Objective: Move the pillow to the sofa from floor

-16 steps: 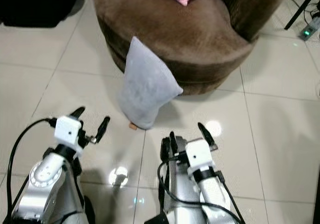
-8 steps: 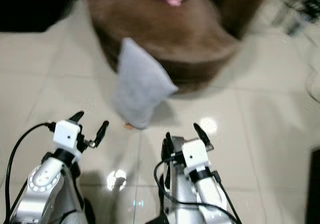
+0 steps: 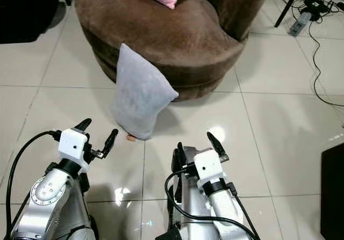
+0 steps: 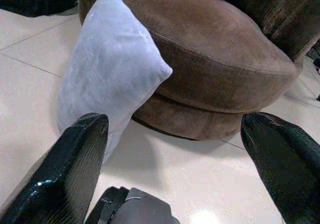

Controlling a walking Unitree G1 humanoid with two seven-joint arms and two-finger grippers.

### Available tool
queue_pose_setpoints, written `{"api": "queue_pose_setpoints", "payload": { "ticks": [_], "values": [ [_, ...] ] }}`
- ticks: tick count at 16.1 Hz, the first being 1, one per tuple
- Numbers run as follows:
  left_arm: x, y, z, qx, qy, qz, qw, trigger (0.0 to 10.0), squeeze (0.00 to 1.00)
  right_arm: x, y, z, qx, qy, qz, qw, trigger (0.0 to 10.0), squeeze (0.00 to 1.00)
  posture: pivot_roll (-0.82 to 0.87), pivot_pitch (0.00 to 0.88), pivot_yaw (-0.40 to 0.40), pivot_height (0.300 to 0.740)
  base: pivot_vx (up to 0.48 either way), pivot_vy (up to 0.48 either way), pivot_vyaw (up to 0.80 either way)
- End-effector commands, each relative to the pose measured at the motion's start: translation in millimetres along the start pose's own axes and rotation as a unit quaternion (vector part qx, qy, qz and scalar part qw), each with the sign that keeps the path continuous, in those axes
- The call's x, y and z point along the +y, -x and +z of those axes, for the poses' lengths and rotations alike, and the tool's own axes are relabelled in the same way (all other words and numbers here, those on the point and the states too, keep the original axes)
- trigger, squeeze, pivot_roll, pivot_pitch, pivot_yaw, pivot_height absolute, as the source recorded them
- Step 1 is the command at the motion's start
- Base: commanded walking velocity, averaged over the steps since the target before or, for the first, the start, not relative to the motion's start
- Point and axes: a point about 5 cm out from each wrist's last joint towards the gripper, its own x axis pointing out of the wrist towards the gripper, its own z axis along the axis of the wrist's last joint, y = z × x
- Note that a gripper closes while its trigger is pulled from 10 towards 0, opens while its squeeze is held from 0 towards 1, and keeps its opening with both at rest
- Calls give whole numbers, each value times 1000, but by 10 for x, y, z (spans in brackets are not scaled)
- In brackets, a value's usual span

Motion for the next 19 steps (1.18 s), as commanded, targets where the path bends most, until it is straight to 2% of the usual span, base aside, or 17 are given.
{"api": "queue_pose_setpoints", "payload": {
  "ticks": [1, 5, 8, 14, 19],
  "values": [
    [-50, 16, -45, 11, 9, -11, 1000, 10000, 1000, -15, 42, -55, 16, 7, -1, 1000, 10000, 0, 69, 234, -65, 444, 277, 394, 0],
    [-60, 11, -59, 19, 11, -14, 1000, 10000, 1000, -10, 68, -56, 17, 7, 2, 1000, 10000, 0, 69, 237, -68, 444, 293, 377, 0],
    [-104, 25, -69, 22, -10, -34, 999, 10000, 1000, -4, 78, -51, 17, 8, 3, 1000, 10000, 0, 68, 239, -69, 444, 150, 0, 0],
    [-108, 19, -77, 27, -22, -36, 999, 10000, 1000, 11, 85, -30, 16, -3, 2, 1000, 10000, 0, 67, 241, -66, 444, 0, 0, 0],
    [-115, 16, -68, 24, -21, -36, 999, 10000, 1000, 0, 58, -79, 30, 4, 2, 1000, 10000, 0, 73, 229, -67, 491, 0, 0, 0]
  ]
}}
